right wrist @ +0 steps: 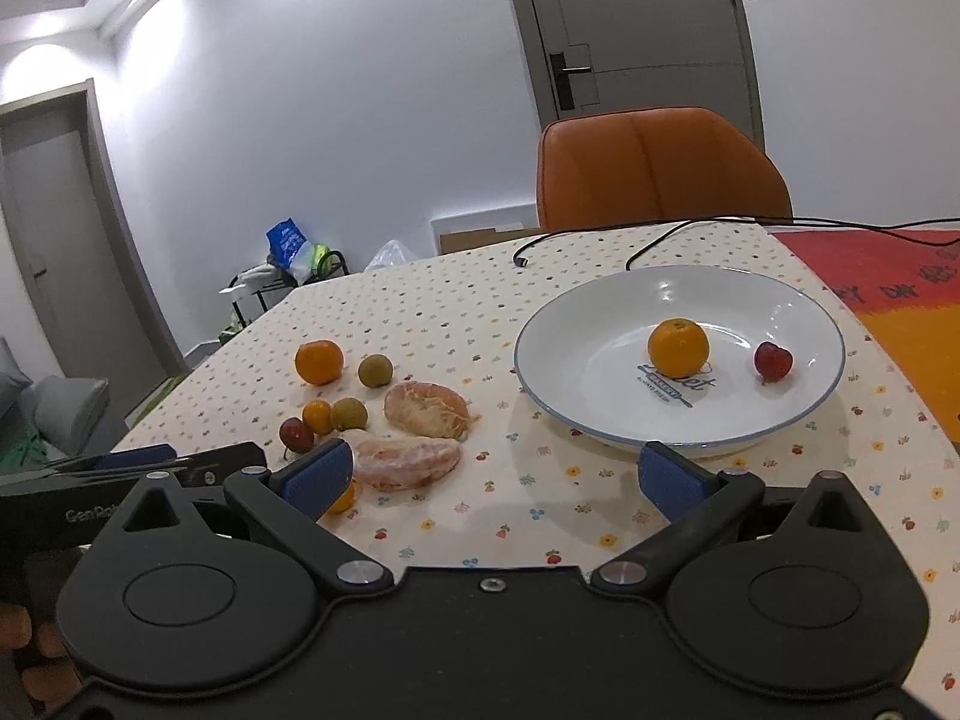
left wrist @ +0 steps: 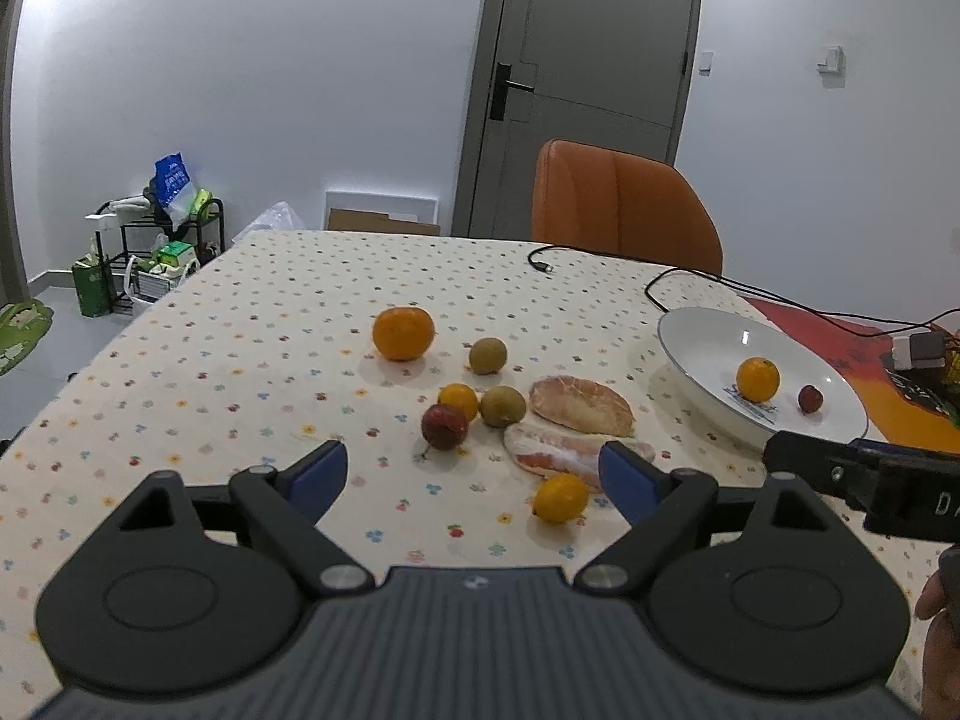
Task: Organize fruits
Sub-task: 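Move both grippers back toward the remaining fruit cluster, then grasp the small yellow-orange fruit with the left gripper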
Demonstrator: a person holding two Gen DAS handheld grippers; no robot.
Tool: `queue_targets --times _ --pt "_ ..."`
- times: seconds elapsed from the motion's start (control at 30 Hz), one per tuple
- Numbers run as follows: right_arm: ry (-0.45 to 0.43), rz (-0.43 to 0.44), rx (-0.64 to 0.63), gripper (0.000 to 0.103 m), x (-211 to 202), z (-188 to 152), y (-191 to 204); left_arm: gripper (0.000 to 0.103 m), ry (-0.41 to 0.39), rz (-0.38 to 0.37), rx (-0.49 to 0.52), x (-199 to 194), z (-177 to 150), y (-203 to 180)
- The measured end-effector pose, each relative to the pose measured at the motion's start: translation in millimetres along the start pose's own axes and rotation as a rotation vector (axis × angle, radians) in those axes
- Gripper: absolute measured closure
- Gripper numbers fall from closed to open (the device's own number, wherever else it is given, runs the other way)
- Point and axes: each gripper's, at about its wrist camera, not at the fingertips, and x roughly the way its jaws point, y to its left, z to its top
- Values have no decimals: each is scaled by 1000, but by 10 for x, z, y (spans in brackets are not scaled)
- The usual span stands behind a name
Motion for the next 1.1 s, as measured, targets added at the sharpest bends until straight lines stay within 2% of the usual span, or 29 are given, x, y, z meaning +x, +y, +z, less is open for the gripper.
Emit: queue_targets --times 0.17,0.27,0.33,0.47,0.53,0.77,0.87,0.93,0.97,1.0,1.1 --pt "6 11 -9 1 37 -26 -39 17 14 -6 8 89 -37 -69" --pt "20 13 -11 6 73 -43 -67 22 29 -15 7 149 -57 -100" --pt "26 22 -7 9 88 -57 -89 29 35 -22 6 184 -67 -120" --pt "37 36 0 15 121 -77 -129 35 50 -31 7 262 -92 -175" --pt "42 44 5 17 134 -84 -147 42 60 -35 13 307 -104 -200" --pt "53 52 1 18 196 -86 -166 44 87 -30 14 432 -154 -282" --pt "56 55 -2 19 229 -75 -152 57 101 -45 19 464 -152 -292" --pt "60 60 -6 21 264 -62 -128 73 103 -46 10 473 -145 -278" --pt "63 63 -9 22 280 -53 -115 77 104 -49 4 475 -144 -261" --pt "67 67 -12 22 301 -43 -94 80 104 -47 -5 470 -144 -239" --pt "77 81 -32 22 351 -22 -9 80 102 -31 -12 444 -135 -186"
